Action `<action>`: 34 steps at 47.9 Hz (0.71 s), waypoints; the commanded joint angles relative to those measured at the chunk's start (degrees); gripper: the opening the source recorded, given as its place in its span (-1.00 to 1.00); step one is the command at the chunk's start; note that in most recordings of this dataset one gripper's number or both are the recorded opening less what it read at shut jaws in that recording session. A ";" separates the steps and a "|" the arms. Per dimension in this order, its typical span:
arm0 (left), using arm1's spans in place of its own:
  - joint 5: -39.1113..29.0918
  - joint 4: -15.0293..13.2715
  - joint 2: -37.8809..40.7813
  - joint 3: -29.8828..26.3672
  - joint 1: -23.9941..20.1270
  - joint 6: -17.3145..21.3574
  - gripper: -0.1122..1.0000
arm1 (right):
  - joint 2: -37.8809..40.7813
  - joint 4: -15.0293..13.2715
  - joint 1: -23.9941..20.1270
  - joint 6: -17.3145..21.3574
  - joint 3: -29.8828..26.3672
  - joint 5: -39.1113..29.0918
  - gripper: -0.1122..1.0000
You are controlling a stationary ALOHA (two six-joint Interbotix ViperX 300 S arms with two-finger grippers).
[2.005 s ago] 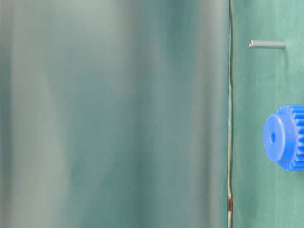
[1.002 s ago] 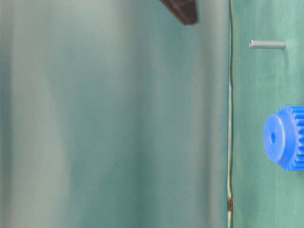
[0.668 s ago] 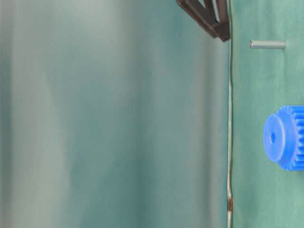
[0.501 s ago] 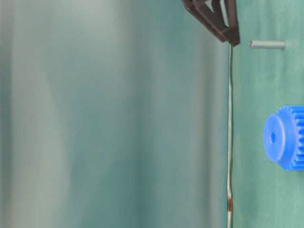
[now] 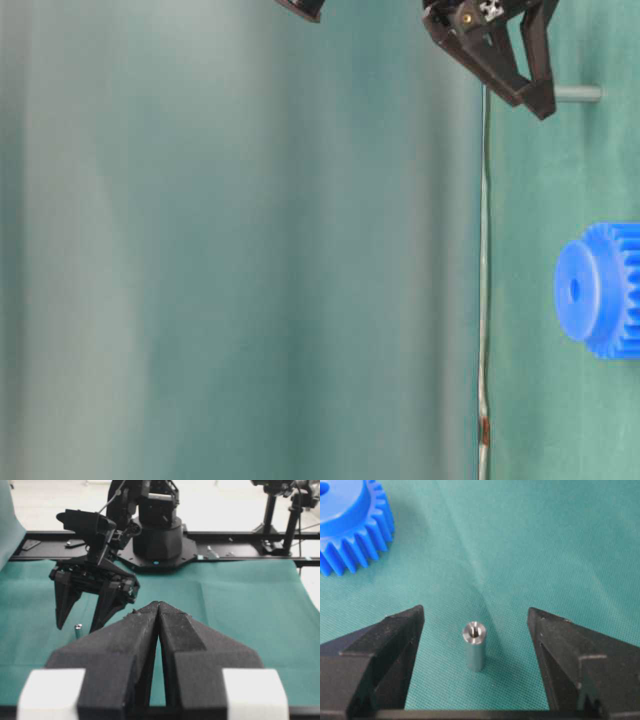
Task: Insert the shaft placed at a random location into the center hole of the medium gear at another random location.
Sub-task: 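Lower the right gripper and close it on the upright silver shaft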
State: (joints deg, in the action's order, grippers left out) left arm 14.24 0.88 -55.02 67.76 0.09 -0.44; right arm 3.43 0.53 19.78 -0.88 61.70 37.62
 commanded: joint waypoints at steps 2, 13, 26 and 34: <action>-0.09 0.09 0.44 -1.32 -0.09 0.00 -0.80 | -0.62 0.18 0.26 -0.79 -0.88 1.05 0.68; -0.26 0.09 0.44 -1.32 -0.09 0.00 -0.80 | -0.62 0.18 0.26 -0.88 -0.62 1.05 0.20; -0.26 0.18 0.44 -1.32 -0.09 -0.09 -0.80 | -0.62 0.00 0.26 -1.05 -0.53 0.70 -0.58; -0.26 0.09 0.44 -1.32 -0.09 0.00 -0.80 | -0.70 0.00 0.26 -1.05 -0.62 0.62 -0.58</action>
State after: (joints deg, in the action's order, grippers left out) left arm 13.71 0.88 -55.02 67.85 0.09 -0.44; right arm 3.34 0.62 19.78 -0.88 61.70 37.79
